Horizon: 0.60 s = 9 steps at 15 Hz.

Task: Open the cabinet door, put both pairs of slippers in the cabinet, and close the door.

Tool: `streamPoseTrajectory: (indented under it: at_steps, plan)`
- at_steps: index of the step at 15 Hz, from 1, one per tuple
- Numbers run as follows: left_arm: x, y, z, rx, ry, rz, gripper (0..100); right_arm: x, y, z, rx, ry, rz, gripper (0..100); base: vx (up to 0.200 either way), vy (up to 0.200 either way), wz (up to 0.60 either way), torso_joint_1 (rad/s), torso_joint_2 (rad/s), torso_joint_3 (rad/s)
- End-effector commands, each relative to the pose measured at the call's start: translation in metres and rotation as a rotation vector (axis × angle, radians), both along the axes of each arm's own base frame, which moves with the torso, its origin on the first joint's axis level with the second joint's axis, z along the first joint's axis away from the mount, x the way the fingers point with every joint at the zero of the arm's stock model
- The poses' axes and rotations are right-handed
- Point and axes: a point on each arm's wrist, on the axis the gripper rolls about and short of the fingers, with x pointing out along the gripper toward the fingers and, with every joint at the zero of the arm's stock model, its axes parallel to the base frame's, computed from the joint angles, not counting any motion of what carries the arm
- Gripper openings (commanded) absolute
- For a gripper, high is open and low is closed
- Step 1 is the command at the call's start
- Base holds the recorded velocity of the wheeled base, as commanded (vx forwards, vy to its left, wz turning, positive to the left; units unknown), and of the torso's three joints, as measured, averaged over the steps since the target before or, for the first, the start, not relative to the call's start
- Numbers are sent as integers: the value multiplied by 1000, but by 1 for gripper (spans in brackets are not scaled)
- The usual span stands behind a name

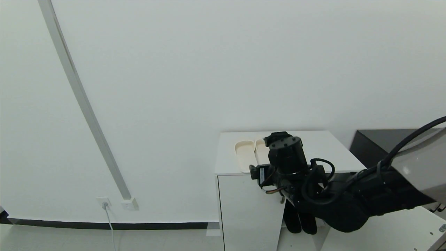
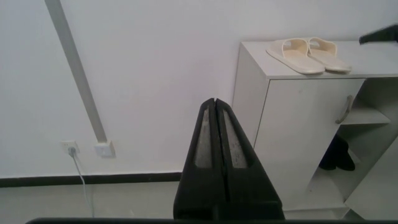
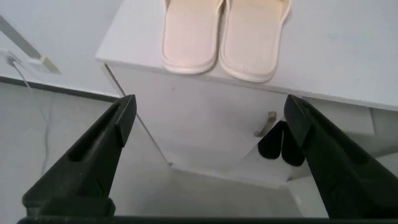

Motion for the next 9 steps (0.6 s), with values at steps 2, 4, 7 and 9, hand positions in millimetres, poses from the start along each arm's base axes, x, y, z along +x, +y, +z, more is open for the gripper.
streamPoseTrajectory:
  at_steps: [2, 4, 7, 9]
  plan:
    - [0, 0, 0, -1, 0, 1, 0, 3, 2, 28, 72, -52, -8, 100, 0, 0, 0, 0, 0, 0]
    - [0, 0, 0, -1, 0, 1, 0, 6, 4, 18, 78, -37, -18, 100, 0, 0, 0, 0, 0, 0]
    - [0, 0, 0, 1, 0, 0, 0, 10, 8, 9, 81, -38, -18, 100, 133, 0, 0, 2, -2, 0]
    - [0, 0, 0, -1, 0, 0, 0, 11, 9, 2, 73, -33, -19, 100, 200, 0, 0, -15, -7, 5]
